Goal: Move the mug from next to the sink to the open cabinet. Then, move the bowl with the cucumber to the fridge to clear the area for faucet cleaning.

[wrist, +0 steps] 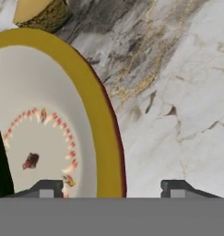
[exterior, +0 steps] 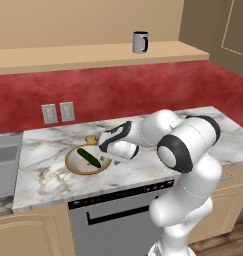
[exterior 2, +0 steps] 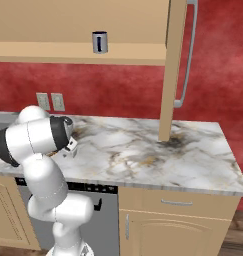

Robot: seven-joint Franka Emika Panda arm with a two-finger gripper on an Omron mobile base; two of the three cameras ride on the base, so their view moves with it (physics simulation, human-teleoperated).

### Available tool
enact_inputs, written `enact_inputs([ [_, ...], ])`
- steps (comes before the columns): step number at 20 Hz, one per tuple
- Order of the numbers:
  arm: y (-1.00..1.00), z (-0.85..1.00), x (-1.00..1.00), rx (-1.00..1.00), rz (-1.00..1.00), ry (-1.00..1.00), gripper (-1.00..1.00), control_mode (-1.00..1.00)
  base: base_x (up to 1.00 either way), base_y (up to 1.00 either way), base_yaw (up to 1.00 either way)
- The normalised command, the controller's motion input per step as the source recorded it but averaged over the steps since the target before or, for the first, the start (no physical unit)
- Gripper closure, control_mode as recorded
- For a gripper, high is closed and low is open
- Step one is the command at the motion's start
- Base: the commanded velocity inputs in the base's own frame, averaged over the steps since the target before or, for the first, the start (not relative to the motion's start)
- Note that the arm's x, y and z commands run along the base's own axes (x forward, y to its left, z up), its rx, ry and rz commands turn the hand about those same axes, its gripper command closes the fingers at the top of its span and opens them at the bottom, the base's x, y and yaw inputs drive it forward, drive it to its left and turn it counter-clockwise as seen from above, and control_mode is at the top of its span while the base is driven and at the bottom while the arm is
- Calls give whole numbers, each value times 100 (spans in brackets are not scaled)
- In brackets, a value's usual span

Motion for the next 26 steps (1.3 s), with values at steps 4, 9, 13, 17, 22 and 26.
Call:
enact_inputs([
  [4,0,0,0,0,0,0,100,-100,0,0,0],
  [9,0,36,-27,0,-5,-17,100,-100,0,0,0],
  [13,0,100,-41,5,-15,-30,100,-100,0,0,0],
  [17,0,100,-64,10,-18,-28,100,-100,0,0,0],
  [22,-10,100,-95,32,-16,-15,100,-100,0,0,0],
  [26,-30,100,-84,49,-17,-1,100,-100,0,0,0],
])
